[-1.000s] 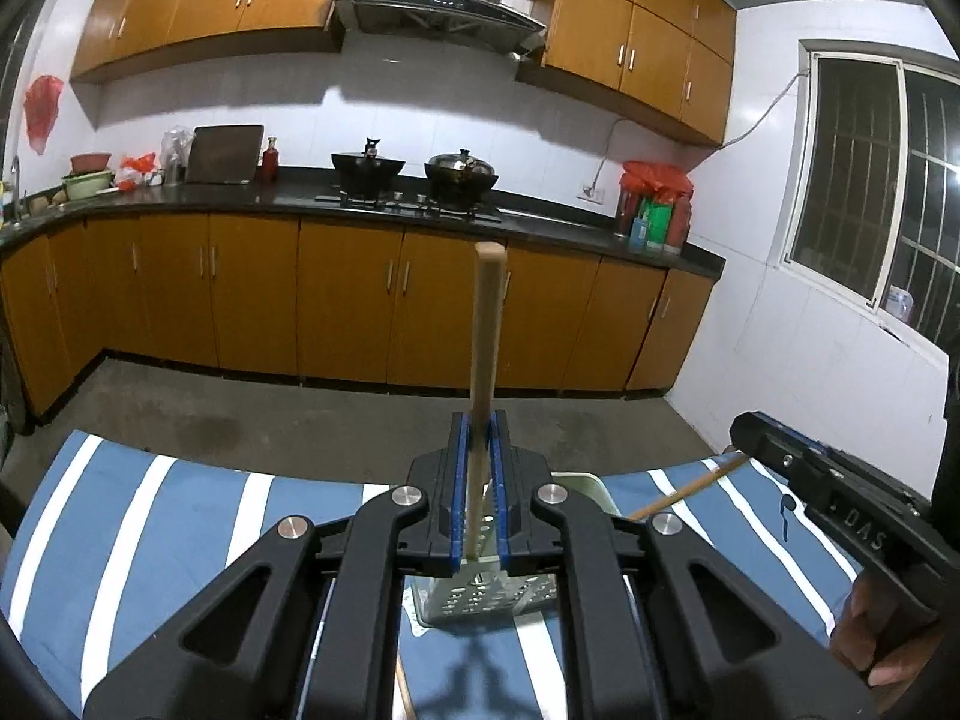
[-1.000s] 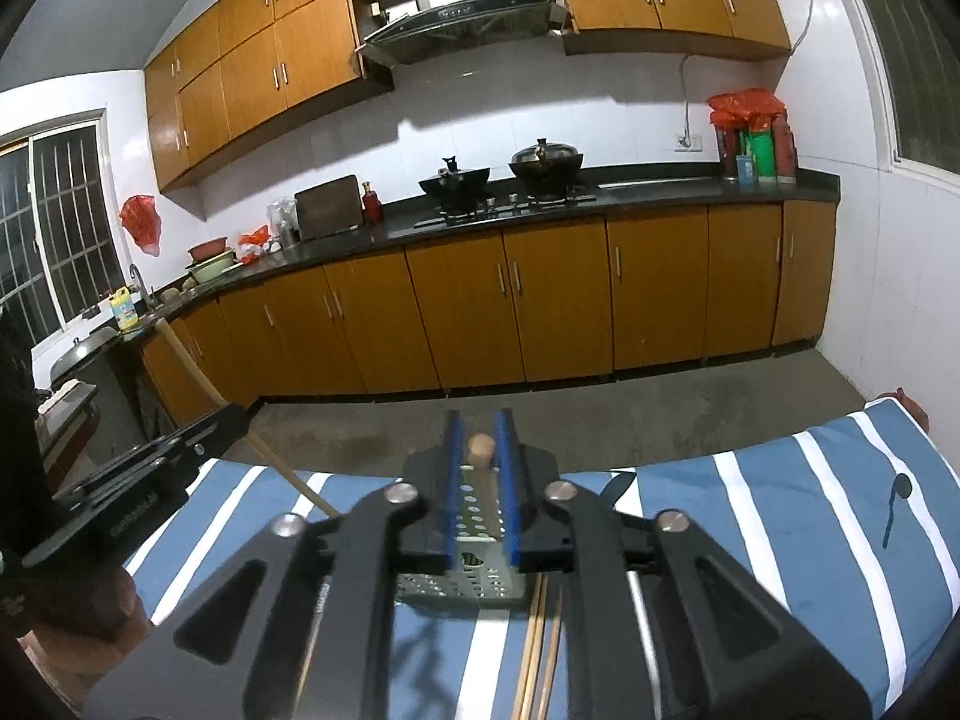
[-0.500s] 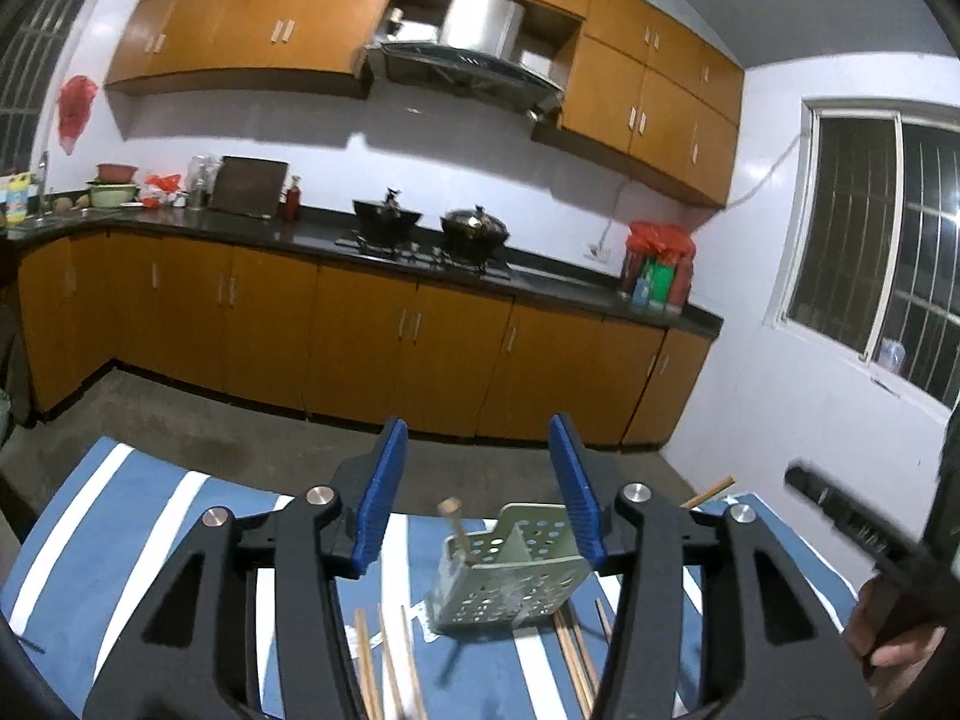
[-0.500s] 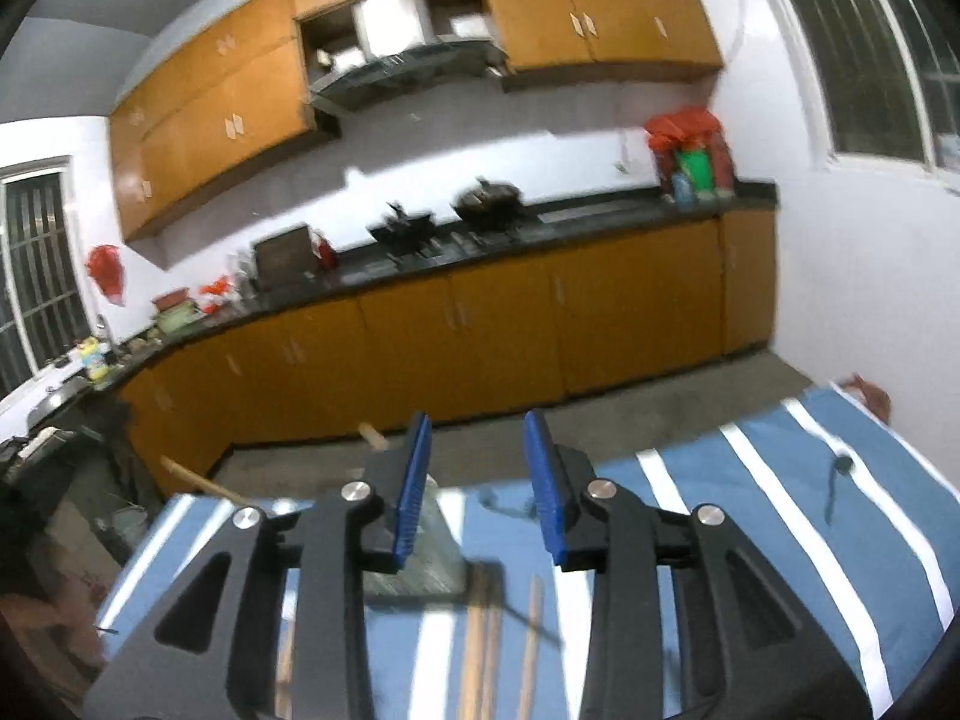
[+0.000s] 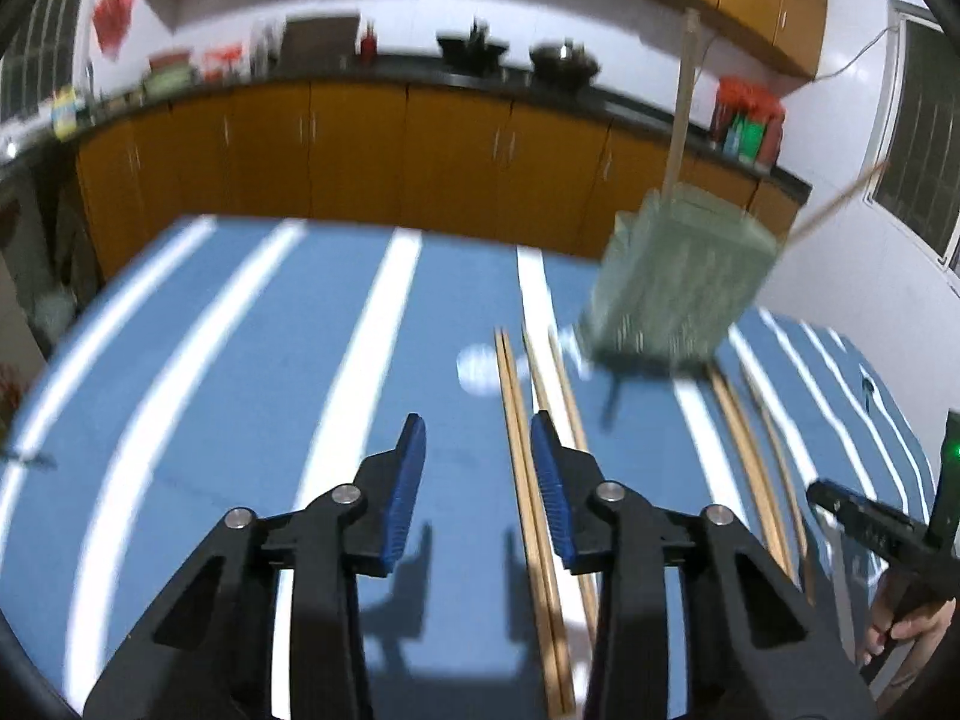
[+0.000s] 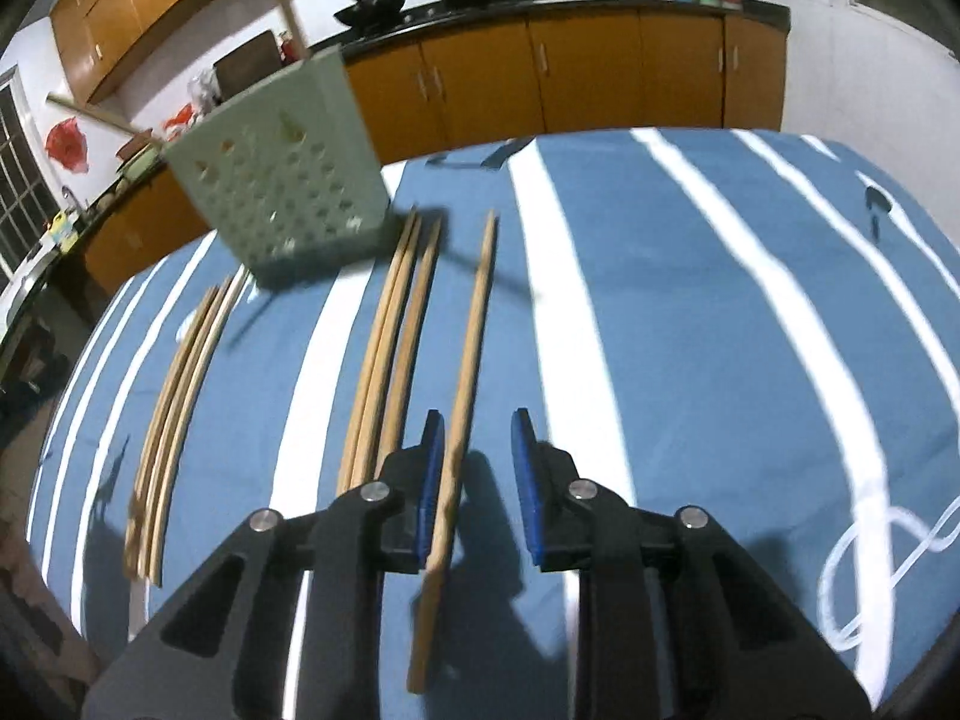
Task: Organize utensils
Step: 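Close the right tool on a chopstick while the left tool grasps another, then lift both held chopsticks upright off the cloth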
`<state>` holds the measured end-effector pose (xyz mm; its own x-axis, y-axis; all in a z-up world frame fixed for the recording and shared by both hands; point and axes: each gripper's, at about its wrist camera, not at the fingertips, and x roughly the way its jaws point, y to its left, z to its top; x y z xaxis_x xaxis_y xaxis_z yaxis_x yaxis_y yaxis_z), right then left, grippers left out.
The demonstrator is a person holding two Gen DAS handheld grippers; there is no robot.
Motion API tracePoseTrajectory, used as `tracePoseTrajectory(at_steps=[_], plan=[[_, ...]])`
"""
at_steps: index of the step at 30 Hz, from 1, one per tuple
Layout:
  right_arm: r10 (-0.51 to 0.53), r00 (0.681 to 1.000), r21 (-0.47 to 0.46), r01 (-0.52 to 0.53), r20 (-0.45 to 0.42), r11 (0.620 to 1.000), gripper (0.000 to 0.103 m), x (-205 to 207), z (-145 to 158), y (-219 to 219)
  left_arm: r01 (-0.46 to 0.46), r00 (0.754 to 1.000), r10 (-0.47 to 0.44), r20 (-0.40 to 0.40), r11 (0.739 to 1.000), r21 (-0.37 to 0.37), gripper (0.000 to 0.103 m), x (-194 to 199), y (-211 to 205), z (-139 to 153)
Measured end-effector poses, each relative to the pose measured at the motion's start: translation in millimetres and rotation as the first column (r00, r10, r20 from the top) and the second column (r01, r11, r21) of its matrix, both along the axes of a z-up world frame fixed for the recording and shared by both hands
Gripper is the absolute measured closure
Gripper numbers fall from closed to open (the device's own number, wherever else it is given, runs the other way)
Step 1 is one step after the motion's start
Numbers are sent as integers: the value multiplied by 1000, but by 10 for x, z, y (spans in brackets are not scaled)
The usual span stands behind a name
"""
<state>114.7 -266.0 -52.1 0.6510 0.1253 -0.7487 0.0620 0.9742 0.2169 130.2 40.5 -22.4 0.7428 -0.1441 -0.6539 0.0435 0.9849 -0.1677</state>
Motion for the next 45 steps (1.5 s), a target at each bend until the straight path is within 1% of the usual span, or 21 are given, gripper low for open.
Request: tracePoseTrajectory(at_steps=[2,6,7,8,10,14,16,18,21,26,31,35,37,38,41,45], plan=[[13,1000,-13,-13,-8,1000,79,6,-42,43,12,999,-13,-37,1000,-12,68,-23,-43,-135],[29,999,-60,-30,-15,998,80,43,-80,105,44,996,-45,-76,999,-19,72,-82,-136,-348],[32,999,-87,-33,-14,996,88,42,-86,128,52,995,-53,-82,998,-18,73,-83,-158,-376],[35,999,-102,-36,-14,994,94,45,-87,142,61,994,-62,-87,998,-18,74,-82,-174,-382],[14,1000,-123,-15,-14,992,95,62,-95,123,80,992,-81,-97,997,-11,77,-74,-216,-400],[-25,1000,-106,23,-16,994,95,91,-105,32,104,988,-103,-119,994,10,83,-99,-289,-465],[-25,1000,-107,23,-16,994,95,97,-109,17,101,986,-97,-136,994,27,84,-89,-303,-507],[-23,1000,-110,21,-14,994,95,85,-110,19,87,986,-83,-147,996,22,85,-80,-274,-532],[-23,1000,-110,21,-13,994,95,81,-114,20,74,986,-72,-148,997,9,85,-68,-227,-534],[-23,1000,-112,21,-13,993,95,77,-112,23,89,986,-82,-148,995,41,86,-67,-265,-536],[-24,1000,-118,23,-12,993,95,68,-114,20,92,984,-87,-156,996,23,88,-66,-260,-532],[-23,1000,-126,22,-11,992,95,64,-114,26,91,985,-85,-152,995,35,89,-78,-274,-529],[-19,1000,-129,18,-10,991,95,55,-114,38,90,984,-84,-158,995,31,90,-71,-270,-543],[-16,1000,-128,15,-10,992,95,51,-115,41,93,982,-87,-168,995,29,92,-68,-275,-565],[-7,1000,-131,5,-9,991,94,47,-118,68,97,985,-85,-152,993,72,93,-95,-321,-563],[12,1000,-139,-13,-10,990,95,55,-118,117,84,985,-71,-158,994,73,95,-19,-265,-564]])
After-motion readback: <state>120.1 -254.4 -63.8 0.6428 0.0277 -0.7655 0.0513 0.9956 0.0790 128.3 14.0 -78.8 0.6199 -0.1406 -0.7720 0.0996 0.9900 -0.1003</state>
